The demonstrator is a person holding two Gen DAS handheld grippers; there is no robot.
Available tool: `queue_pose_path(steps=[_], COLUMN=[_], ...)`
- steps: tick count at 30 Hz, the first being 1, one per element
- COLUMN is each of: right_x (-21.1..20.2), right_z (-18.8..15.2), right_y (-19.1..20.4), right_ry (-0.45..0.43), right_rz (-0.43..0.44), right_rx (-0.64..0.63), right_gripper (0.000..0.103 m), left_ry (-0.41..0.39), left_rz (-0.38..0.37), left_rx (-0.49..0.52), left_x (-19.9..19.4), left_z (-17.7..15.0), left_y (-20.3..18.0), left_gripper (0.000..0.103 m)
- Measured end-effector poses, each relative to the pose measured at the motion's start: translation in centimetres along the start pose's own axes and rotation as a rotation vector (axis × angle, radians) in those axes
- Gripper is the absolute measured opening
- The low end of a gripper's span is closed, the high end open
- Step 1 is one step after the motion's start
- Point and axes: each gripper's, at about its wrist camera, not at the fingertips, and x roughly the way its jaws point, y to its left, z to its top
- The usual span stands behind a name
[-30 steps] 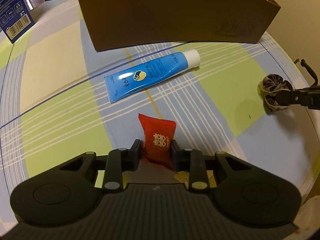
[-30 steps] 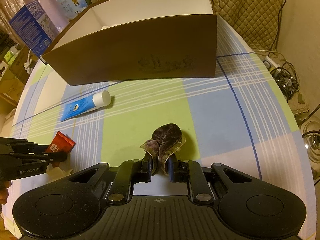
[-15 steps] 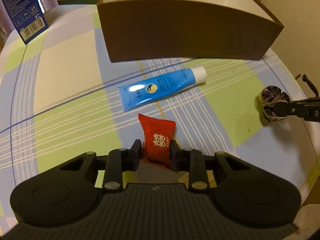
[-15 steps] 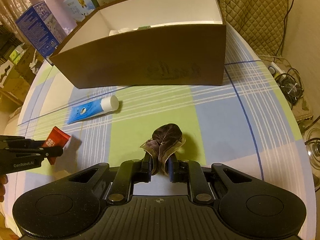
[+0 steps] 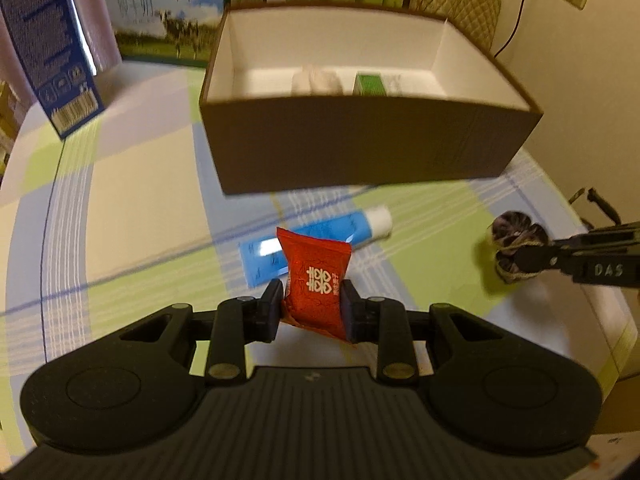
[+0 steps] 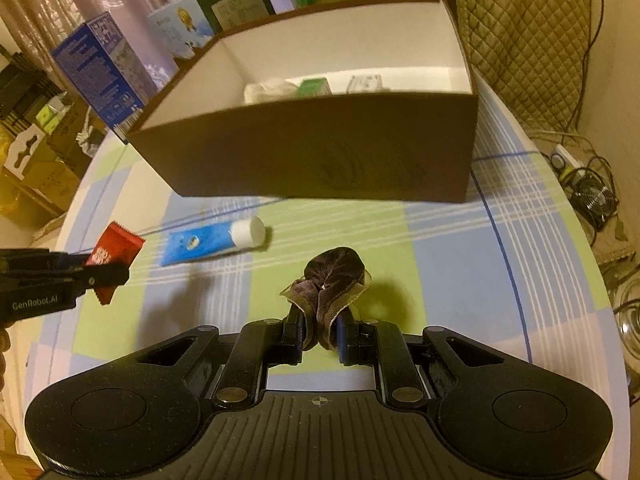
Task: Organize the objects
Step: 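Lift the red packet and the scrunchie and carry them toward the brown box, then lower the red packet and the scrunchie into the brown box with both tools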
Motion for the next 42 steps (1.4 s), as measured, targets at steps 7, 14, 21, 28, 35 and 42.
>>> queue_pose_path(steps=[7, 14, 21, 28, 35, 42], right_x=[-0.8, -1.5, -2.6, -3.6, -4.1, -4.6], right_z=[1.3, 2.5, 4.1, 6.0, 8.0, 9.8], right_y=[0.9, 1.1, 1.0, 0.8, 0.6, 0.8], right_ry=[-0.034, -0.061, -0.107, -0.160, -0.206, -0.254], right_rz=[0.033, 0.050, 0.057, 0.058, 0.053, 0.054], right_rx=[-0.009, -0.015, -0.018, -0.022, -0.030, -0.042], right_gripper=[0.012, 0.012, 0.012, 0.012, 0.012, 0.012], left_ry=[-0.060, -0.087, -0.115, -0.147, -0.178, -0.199], left_rz=[-0.005, -0.010, -0.013, -0.014, -0.020, -0.029], left_rx=[0.015, 0.019, 0.032, 0.049, 0.080, 0.104], left_x=[-1.2, -1.5, -1.9, -2.1, -1.9, -1.4], left_z=[2.1, 3.5, 5.0, 6.8, 8.9, 10.6], left_y=[-0.4, -0.6, -0.9, -1.2, -1.9, -2.7], left_gripper=[0.025, 0.025, 0.025, 0.025, 0.025, 0.025])
